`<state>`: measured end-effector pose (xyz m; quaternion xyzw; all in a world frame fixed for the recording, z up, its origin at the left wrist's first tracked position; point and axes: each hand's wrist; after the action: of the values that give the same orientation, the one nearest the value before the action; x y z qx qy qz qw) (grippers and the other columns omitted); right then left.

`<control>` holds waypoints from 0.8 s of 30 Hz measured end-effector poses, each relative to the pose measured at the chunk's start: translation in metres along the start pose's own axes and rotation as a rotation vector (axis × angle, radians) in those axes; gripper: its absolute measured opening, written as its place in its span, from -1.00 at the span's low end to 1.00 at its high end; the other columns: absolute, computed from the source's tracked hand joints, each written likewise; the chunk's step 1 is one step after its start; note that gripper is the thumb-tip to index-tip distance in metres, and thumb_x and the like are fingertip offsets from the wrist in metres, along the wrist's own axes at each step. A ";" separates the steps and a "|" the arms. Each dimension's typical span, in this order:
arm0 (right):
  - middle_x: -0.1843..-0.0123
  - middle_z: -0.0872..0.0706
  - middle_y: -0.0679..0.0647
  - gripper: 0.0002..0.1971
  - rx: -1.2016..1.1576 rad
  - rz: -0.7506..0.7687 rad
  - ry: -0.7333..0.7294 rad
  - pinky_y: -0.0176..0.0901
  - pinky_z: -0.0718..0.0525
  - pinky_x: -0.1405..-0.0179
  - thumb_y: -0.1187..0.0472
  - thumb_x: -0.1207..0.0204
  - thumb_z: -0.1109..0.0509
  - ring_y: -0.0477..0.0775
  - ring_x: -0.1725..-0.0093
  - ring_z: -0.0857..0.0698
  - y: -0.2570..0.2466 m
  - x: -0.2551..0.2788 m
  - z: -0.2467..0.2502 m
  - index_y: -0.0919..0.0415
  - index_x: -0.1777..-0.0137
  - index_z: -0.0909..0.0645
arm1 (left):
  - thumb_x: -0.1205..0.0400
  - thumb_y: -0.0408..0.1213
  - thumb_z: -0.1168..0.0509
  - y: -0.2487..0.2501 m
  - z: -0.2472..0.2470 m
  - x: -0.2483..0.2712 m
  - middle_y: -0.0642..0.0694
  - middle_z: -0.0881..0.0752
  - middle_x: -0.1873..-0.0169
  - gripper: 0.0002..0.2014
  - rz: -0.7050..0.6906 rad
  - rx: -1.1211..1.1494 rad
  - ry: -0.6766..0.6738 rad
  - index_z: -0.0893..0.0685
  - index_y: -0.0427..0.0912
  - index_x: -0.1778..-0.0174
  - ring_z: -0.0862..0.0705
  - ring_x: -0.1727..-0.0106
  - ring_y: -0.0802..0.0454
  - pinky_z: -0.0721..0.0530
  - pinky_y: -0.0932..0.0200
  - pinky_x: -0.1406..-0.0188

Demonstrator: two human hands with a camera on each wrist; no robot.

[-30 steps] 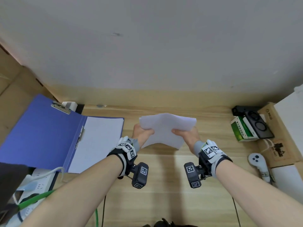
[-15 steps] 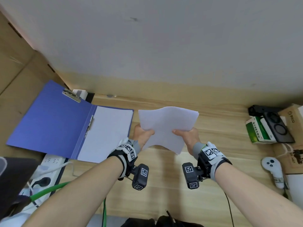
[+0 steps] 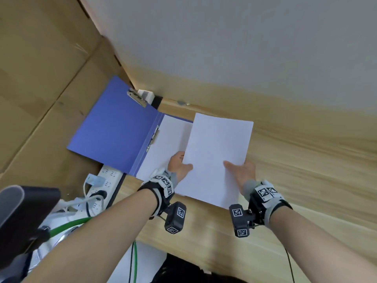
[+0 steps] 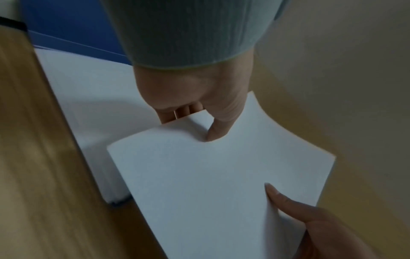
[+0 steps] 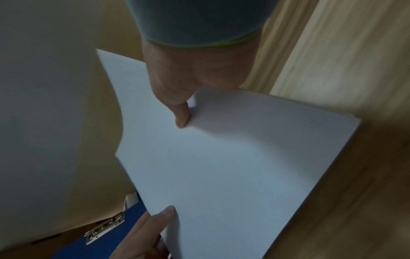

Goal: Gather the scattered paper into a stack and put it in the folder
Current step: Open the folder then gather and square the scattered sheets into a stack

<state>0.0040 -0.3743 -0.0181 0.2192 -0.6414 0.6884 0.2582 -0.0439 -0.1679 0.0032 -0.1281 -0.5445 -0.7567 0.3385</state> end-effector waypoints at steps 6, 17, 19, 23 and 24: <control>-0.05 -0.82 0.18 -0.75 0.102 -0.028 0.009 0.13 -0.78 -0.05 0.38 -0.45 -0.48 0.23 0.02 -0.80 0.026 -0.014 -0.086 0.29 -0.14 -0.68 | -0.50 -0.51 -0.33 -0.041 0.068 -0.044 -0.06 -0.71 -0.10 -0.57 -0.001 -0.117 -0.007 -0.61 -0.20 -0.30 -0.70 -0.09 -0.02 -0.69 0.22 0.09; -0.01 -0.76 0.15 -0.68 0.257 -0.157 0.112 0.10 -0.76 -0.06 0.35 -0.42 -0.45 0.23 0.00 -0.75 0.039 -0.025 -0.153 0.23 -0.17 -0.59 | -0.38 -0.22 -0.39 -0.087 0.117 -0.087 -0.10 -0.34 -0.41 -0.39 0.100 -0.474 0.132 -0.46 -0.11 -0.39 -0.35 -0.42 -0.19 -0.44 -0.07 -0.38; 0.02 -0.76 0.15 -0.76 0.243 -0.189 0.078 0.01 -0.71 -0.04 0.34 -0.46 -0.48 0.21 0.01 -0.74 0.036 -0.026 -0.152 0.27 -0.13 -0.66 | -0.35 -0.19 -0.39 -0.089 0.114 -0.087 -0.07 -0.31 -0.41 -0.36 0.109 -0.499 0.139 -0.42 -0.10 -0.39 -0.32 -0.42 -0.18 -0.43 -0.11 -0.40; 0.01 -0.80 0.13 -0.89 0.304 -0.182 0.061 0.04 -0.73 -0.12 0.28 -0.47 -0.50 0.22 -0.03 -0.76 0.039 -0.035 -0.149 0.22 0.02 -0.71 | -0.34 -0.16 -0.37 -0.088 0.114 -0.090 -0.05 -0.30 -0.40 -0.35 0.138 -0.530 0.115 -0.40 -0.09 -0.40 -0.30 -0.42 -0.16 -0.44 -0.13 -0.40; -0.01 -0.80 0.11 -0.88 0.318 -0.177 0.059 0.07 -0.73 -0.17 0.26 -0.46 -0.51 0.21 -0.03 -0.77 0.042 -0.036 -0.146 0.19 0.02 -0.70 | -0.35 -0.17 -0.36 -0.086 0.113 -0.091 -0.05 -0.30 -0.40 -0.36 0.149 -0.537 0.106 -0.42 -0.09 -0.39 -0.30 -0.42 -0.16 -0.45 -0.13 -0.39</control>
<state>0.0098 -0.2331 -0.0849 0.2923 -0.4950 0.7619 0.2984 -0.0530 -0.0157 -0.0689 -0.2129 -0.2951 -0.8526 0.3751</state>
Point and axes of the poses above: each hand's wrist, its own x-axis away from the middle knuckle, its own z-axis out of the back of the hand, y = z × x
